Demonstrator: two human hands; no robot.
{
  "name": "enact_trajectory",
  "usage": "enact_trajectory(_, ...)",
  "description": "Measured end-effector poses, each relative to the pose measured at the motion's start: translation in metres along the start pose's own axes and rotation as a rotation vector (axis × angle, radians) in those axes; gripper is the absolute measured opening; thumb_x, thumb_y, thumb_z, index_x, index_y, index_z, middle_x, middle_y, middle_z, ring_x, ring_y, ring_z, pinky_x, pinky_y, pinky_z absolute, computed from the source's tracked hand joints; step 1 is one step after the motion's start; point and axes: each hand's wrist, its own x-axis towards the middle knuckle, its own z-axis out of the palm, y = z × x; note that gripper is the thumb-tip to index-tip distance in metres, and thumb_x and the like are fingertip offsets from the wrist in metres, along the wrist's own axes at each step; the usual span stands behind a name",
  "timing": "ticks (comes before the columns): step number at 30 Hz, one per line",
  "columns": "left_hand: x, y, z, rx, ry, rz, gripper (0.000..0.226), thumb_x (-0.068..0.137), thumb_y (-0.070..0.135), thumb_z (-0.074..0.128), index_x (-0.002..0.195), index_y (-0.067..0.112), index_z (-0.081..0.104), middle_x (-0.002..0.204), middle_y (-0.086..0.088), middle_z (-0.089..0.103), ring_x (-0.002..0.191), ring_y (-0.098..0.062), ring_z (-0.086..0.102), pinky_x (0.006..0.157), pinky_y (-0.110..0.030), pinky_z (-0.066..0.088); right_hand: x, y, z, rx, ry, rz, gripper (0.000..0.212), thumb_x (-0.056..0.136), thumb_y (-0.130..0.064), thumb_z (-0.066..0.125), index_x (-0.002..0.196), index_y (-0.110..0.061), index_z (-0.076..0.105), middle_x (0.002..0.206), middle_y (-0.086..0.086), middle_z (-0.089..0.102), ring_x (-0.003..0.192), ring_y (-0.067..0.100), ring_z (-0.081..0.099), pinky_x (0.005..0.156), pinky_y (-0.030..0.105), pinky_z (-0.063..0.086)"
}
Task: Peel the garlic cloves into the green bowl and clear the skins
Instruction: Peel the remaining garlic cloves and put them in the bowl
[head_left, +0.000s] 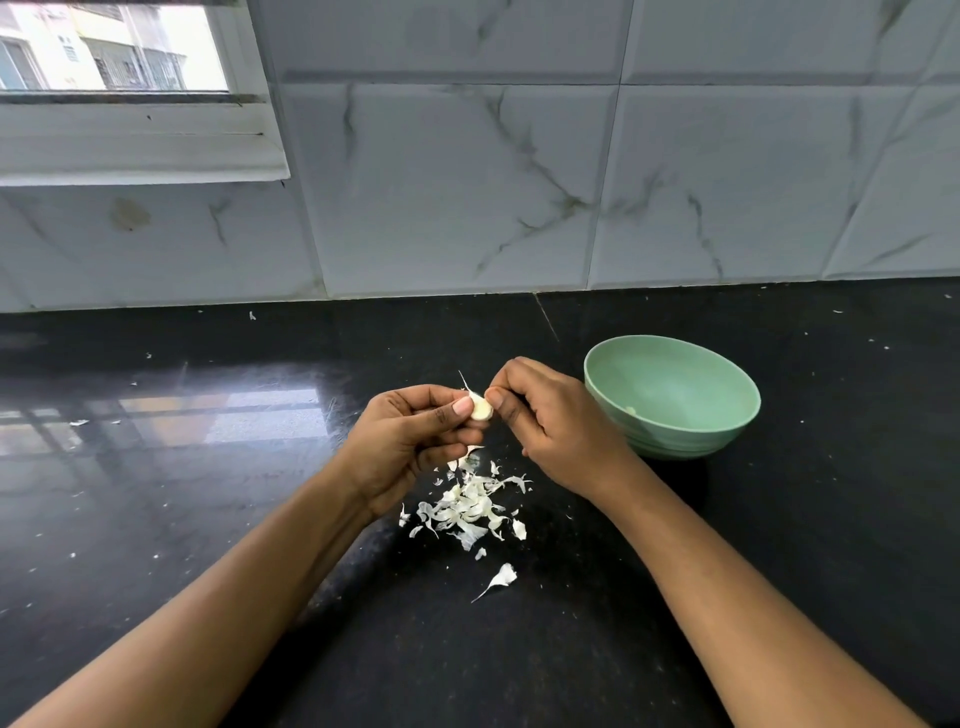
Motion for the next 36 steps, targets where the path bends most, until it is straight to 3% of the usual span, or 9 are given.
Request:
enact_trajectory(5,0.001,0.006,-0.006,0.056,-0.061,-0.015,0.011,0.069,0.010,0.064,0.072,0.008,0.075,0.069,-0.010,0.071,0.053,-0.010,0.067,0.049,-0.016,0.054,0.000,-0.001,-0.001,-0.046,-0.030,-0.056,0.035,0.092,-0.040,0.037,0.084,-0.011,0.056,0.077,-0.012,0.045,0.063,0.006,0.042,0.055,0.031,0.039)
enact_trajectory(10,-0.004,0.007,-0.005,0.142,-0.143,-0.025,0.011,0.068,0.006,0.064,0.074,0.006,0.074,0.067,-0.010,0.071,0.053,-0.011,0.067,0.050,-0.017,0.055,0.001,0.000,-0.007,0.012,0.038,-0.002,0.032,0.094,-0.036,0.039,0.086,-0.009,0.055,0.079,-0.014,0.046,0.057,0.000,0.046,0.055,0.029,0.041)
enact_trajectory(13,-0.006,0.005,-0.001,0.156,-0.165,-0.024,0.015,0.068,0.005,0.065,0.082,0.003,0.068,0.070,-0.010,0.072,0.056,-0.012,0.069,0.050,-0.017,0.055,0.003,0.007,-0.018,0.096,0.084,0.064,0.028,0.093,-0.034,0.049,0.082,-0.010,0.058,0.076,-0.015,0.051,0.058,0.007,0.052,0.054,0.040,0.051)
enact_trajectory(15,-0.004,0.006,-0.001,0.131,-0.115,-0.017,0.016,0.067,0.006,0.065,0.083,0.004,0.066,0.073,-0.009,0.073,0.059,-0.013,0.070,0.049,-0.018,0.054,0.003,0.007,-0.020,0.135,0.037,0.119,0.020,0.089,-0.029,0.063,0.080,-0.011,0.063,0.072,-0.008,0.059,0.055,0.014,0.056,0.052,0.042,0.052)
enact_trajectory(20,0.000,0.005,-0.005,0.088,-0.020,-0.006,0.011,0.074,0.005,0.064,0.085,0.008,0.065,0.076,-0.008,0.074,0.062,-0.012,0.071,0.047,-0.017,0.054,0.002,0.005,-0.016,0.272,-0.153,0.337,0.007,0.076,-0.012,0.077,0.076,-0.011,0.071,0.064,0.007,0.067,0.055,0.013,0.064,0.054,0.028,0.057)
enact_trajectory(25,0.002,0.002,-0.005,0.079,0.016,-0.001,0.012,0.082,0.002,0.061,0.089,0.009,0.067,0.078,-0.006,0.074,0.068,-0.011,0.072,0.049,-0.016,0.054,0.001,0.004,-0.014,0.400,-0.187,0.403,0.013,0.087,0.001,0.062,0.087,-0.011,0.067,0.076,0.007,0.069,0.068,0.015,0.069,0.060,0.026,0.056)
enact_trajectory(28,0.003,0.001,-0.007,0.080,0.036,0.009,0.009,0.084,0.002,0.060,0.084,0.009,0.066,0.080,-0.006,0.074,0.070,-0.011,0.072,0.049,-0.016,0.054,0.001,0.001,-0.016,0.444,-0.215,0.430,0.017,0.093,-0.001,0.054,0.096,-0.012,0.066,0.084,0.005,0.071,0.074,0.015,0.070,0.063,0.026,0.057)
enact_trajectory(31,0.004,-0.001,-0.007,0.100,0.049,0.037,0.006,0.081,0.005,0.064,0.082,0.010,0.067,0.079,-0.005,0.073,0.072,-0.012,0.072,0.049,-0.016,0.052,0.002,-0.002,-0.015,0.509,-0.203,0.492,0.009,0.091,-0.009,0.061,0.096,-0.011,0.068,0.087,0.009,0.073,0.076,0.016,0.070,0.064,0.029,0.056)
enact_trajectory(36,0.004,-0.006,-0.005,0.171,0.073,0.114,0.010,0.071,0.012,0.070,0.081,0.009,0.070,0.079,0.000,0.073,0.069,-0.008,0.070,0.049,-0.014,0.048,0.001,-0.004,-0.006,0.577,-0.124,0.577,0.005,0.085,-0.010,0.068,0.081,-0.012,0.069,0.070,0.002,0.071,0.063,0.013,0.068,0.056,0.022,0.054)
